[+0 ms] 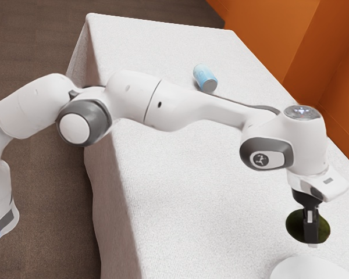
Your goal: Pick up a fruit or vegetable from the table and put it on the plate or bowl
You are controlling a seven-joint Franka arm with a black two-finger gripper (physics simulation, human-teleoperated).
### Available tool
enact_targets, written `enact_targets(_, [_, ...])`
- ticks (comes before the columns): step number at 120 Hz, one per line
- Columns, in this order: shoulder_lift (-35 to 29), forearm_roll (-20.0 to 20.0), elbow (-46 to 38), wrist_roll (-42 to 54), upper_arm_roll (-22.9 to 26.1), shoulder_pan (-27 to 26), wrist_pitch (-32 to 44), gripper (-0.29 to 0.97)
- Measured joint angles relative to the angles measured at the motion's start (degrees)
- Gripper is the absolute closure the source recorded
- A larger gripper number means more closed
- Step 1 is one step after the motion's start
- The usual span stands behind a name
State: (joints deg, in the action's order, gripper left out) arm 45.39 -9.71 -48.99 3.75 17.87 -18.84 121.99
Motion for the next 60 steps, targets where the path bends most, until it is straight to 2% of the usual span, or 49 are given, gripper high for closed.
enact_targets(26, [0.5,0.0,0.2,-0.6,0.1,-3.4,3.6,0.39])
enact_targets(60, [4.4,0.5,0.2,-2.3,1.4,-5.4,16.6,0.39])
